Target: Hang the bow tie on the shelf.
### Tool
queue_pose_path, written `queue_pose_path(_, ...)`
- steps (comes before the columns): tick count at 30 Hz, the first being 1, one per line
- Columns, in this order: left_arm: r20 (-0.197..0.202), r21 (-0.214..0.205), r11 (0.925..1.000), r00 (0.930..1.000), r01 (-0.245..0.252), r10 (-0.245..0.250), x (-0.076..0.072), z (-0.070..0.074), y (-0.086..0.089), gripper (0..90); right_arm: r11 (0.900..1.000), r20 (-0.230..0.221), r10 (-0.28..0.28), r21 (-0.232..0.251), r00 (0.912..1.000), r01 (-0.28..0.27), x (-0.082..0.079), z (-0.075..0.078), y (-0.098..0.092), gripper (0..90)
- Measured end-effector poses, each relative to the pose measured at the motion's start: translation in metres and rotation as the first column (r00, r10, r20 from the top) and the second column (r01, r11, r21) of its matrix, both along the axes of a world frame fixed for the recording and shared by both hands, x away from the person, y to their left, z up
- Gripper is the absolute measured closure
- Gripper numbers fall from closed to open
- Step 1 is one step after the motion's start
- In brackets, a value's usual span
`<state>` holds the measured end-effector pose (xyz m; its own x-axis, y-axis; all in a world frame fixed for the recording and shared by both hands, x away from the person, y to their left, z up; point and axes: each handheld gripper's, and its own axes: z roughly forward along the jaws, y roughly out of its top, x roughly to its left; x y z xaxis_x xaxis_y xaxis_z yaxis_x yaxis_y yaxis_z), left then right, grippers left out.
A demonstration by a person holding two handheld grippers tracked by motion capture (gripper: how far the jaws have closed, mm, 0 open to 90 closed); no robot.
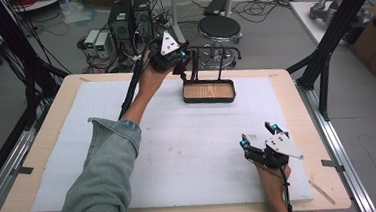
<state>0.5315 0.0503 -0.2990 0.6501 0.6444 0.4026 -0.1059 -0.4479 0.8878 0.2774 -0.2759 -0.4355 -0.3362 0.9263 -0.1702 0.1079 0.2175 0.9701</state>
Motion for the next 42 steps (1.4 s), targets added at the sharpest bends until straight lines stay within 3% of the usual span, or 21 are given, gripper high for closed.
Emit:
queue_pose_path(24,0.025,-0.01,0.9997,0.9994,-0.021,0.021,0.006,-0.005,-0.001,71.9,1.0,-0.007,0.008,0.004,0.9999,-0.008,0.0,0.0,0.001,13.4)
queue_pose_path(36,0.02,-0.008,0.9997,0.9995,-0.025,0.025,0.005,-0.002,0.005,67.2,1.0,-0.006,0.006,0.006,1.0,-0.006,0.0,0.0,0.001,13.4)
queue_pose_path(42,0.035,-0.027,0.9996,0.9993,-0.01,0.011,-0.001,0.005,0.012,62.7,1.0,-0.003,0.005,0.001,1.0,-0.005,0.0,0.0,0.001,13.4)
